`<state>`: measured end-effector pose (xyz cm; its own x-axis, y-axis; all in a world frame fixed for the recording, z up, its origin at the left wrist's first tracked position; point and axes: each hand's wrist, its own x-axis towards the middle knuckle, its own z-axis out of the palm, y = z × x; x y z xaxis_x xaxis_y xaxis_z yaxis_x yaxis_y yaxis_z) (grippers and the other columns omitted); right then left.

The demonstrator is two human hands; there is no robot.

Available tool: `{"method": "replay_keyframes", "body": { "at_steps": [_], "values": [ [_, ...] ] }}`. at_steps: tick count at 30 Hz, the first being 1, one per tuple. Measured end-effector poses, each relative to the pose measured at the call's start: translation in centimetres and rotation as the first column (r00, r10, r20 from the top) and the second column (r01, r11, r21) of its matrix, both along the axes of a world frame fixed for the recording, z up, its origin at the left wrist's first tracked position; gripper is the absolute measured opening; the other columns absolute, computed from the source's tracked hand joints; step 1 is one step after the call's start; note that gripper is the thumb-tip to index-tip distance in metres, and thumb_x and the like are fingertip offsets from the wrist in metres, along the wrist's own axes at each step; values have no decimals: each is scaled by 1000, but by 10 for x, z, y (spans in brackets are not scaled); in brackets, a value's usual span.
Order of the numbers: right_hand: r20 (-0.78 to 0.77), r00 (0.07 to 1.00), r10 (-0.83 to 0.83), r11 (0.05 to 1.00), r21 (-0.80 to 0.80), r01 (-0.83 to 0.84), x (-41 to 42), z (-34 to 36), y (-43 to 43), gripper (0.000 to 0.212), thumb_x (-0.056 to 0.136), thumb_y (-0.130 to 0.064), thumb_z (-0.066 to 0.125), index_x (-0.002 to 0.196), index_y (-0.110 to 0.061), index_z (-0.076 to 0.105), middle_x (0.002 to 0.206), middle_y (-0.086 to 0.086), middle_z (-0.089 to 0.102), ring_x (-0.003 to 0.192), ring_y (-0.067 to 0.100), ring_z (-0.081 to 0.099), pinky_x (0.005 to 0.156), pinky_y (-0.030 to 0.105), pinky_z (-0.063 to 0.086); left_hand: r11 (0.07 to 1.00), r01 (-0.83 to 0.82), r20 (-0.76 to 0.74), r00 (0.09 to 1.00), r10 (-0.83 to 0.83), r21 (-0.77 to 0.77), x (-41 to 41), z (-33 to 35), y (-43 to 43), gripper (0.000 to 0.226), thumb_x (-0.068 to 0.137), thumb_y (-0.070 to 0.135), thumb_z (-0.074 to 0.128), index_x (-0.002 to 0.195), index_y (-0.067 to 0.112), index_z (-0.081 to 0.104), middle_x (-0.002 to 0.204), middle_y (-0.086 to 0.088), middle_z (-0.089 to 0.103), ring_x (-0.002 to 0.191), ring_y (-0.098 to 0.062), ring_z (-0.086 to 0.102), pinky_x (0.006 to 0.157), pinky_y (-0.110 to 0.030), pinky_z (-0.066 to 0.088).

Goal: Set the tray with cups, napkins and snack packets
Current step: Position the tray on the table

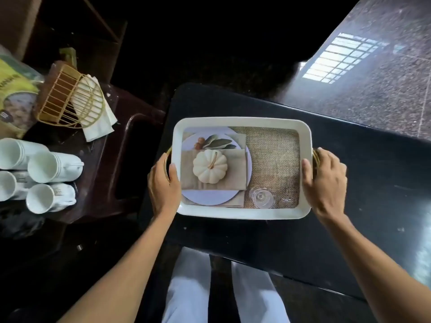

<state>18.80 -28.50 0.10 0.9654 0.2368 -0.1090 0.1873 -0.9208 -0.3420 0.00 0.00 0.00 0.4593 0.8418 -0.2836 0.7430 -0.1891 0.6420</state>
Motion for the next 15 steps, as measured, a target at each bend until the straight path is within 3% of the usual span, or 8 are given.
{"method": "replay_keyframes", "body": {
  "at_steps": [3, 6, 9, 13, 15],
  "values": [
    [-34, 998, -59, 991, 116, 62, 12, -4, -3, 28, 102, -23, 49, 115, -6, 66, 114, 17, 69, 104, 37, 58, 89, 40, 43, 996, -77, -21, 997, 78, 43, 6, 1, 3, 37, 103, 26, 48, 137, 21, 60, 135, -5, 65, 129, -25, 55, 105, -44, 47],
    [-72, 991, -110, 976, 180, 121, 21, -6, -3, 25, 101, -14, 47, 95, -3, 70, 92, 17, 73, 89, 35, 63, 78, 38, 44, 978, -196, 24, 980, 198, -78, 15, 2, 7, 35, 104, 23, 49, 135, 16, 62, 127, -7, 69, 118, -24, 63, 100, -40, 54],
    [-165, 975, -146, 958, 223, 182, 28, -10, -8, 26, 102, -13, 49, 106, -5, 73, 100, 15, 75, 93, 31, 68, 85, 38, 50, 913, -352, 29, 931, 365, -204, 23, 1, 15, 32, 103, 18, 50, 130, 16, 67, 115, 1, 71, 109, -19, 68, 98, -37, 56],
    [-313, 929, -200, 926, 250, 283, 29, -13, -13, 24, 103, -17, 52, 115, -8, 71, 96, 5, 72, 84, 15, 65, 74, 18, 44, 812, -469, 20, 862, 506, -348, 23, -6, 24, 27, 102, 14, 59, 126, 14, 71, 109, 3, 74, 107, -18, 72, 95, -34, 58],
    [-371, 900, -229, 900, 272, 341, 27, -13, -15, 24, 103, -18, 54, 119, -11, 70, 97, 2, 72, 85, 15, 66, 79, 29, 54, 779, -497, 26, 837, 547, -383, 22, -7, 26, 27, 99, 13, 64, 125, 14, 72, 110, 0, 77, 102, -17, 75, 94, -37, 61]
  ]
}}
